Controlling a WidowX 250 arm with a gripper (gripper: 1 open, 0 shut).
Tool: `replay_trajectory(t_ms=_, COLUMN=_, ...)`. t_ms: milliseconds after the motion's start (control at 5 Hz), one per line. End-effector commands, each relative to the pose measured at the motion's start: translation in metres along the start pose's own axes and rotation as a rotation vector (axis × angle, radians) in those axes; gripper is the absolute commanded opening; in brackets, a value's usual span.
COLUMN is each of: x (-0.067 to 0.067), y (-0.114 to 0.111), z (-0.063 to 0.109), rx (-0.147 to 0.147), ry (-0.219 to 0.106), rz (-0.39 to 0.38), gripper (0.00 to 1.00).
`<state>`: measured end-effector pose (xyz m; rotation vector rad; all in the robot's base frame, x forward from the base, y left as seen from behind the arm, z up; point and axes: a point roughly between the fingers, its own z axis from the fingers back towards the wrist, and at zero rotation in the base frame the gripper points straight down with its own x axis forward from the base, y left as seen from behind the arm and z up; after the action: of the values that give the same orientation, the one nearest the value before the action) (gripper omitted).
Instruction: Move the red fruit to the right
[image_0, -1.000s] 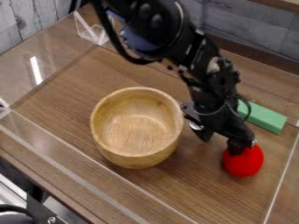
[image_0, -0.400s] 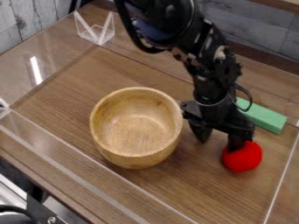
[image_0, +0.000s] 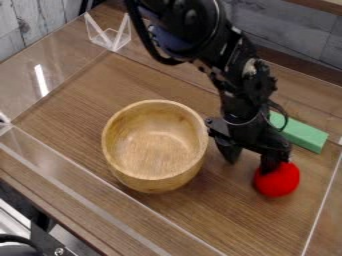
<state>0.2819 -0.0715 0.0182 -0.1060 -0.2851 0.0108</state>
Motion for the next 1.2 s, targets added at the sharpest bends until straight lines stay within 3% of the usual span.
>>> replay_trajectory(t_ms=0, x=-0.007, y=0.001, z=0.002, rx=-0.008, ry=0.009, rz=-0.058, gripper=0.00)
replay_trajectory(t_ms=400, x=-0.016, y=0.003, z=0.008, rx=-0.035, ry=0.029, rz=-0.163, gripper=0.00)
replay_trajectory(t_ms=600, x=-0.022, y=0.006, z=0.011, rx=-0.024, ry=0.035, rz=-0.118, gripper=1.00)
replay_trajectory(t_ms=800, x=-0.028, y=0.009, z=0.015, rx=-0.011, ry=0.041, rz=-0.073, gripper=1.00)
replay_trajectory(t_ms=1000, x=-0.025, y=0.008, z=0.016, rx=-0.007, ry=0.048, rz=-0.067, gripper=1.00)
